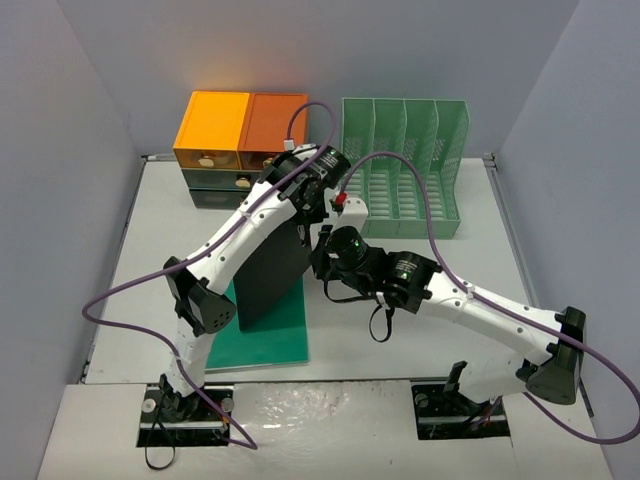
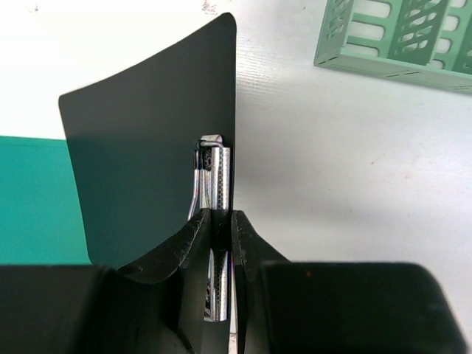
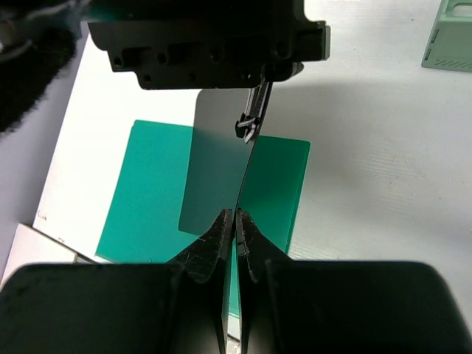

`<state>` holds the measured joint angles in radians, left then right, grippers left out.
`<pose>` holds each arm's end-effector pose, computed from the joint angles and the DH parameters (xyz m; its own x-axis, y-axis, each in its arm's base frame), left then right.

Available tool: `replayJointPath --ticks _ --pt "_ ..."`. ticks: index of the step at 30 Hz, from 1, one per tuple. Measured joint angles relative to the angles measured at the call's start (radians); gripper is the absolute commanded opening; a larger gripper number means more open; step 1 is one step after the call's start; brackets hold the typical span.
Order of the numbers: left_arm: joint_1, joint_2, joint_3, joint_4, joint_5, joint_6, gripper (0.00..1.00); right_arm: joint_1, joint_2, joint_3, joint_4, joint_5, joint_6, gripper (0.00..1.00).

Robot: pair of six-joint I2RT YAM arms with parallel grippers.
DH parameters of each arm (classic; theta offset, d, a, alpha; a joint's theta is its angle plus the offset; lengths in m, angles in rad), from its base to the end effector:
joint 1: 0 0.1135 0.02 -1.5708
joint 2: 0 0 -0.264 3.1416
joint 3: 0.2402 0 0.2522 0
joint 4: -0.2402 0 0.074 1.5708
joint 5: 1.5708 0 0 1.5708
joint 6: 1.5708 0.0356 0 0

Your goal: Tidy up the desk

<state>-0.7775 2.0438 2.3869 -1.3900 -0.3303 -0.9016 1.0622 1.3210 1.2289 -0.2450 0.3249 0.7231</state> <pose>0.2965 -0.2756 0.3942 -0.8126 -0.2412 -0.5306 -0.1441 0.9652 -0.2182 0.1589 0.2616 0.3709 -0.5714 0.2629 -0.7774 -0.4040 0.7344 0.5453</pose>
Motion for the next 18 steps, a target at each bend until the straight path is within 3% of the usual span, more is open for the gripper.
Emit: replayJointPath --ticks 3,9,11,18 --pt "0.000 0.000 0.015 0.000 0.000 0.005 0.00 0.000 -0.003 0.000 0.000 0.008 0.000 0.15" --pt "0.001 0.000 0.018 0.015 -0.003 0.015 0.00 0.013 -0.010 0.000 -0.007 0.010 0.006 0.58" --pt "0.001 0.000 0.018 0.017 -0.003 0.020 0.00 0.013 -0.023 0.000 -0.014 0.018 0.008 0.68" --pt "0.001 0.000 0.018 0.018 0.004 0.034 0.00 0.014 -0.099 0.000 -0.057 0.082 0.013 0.71"
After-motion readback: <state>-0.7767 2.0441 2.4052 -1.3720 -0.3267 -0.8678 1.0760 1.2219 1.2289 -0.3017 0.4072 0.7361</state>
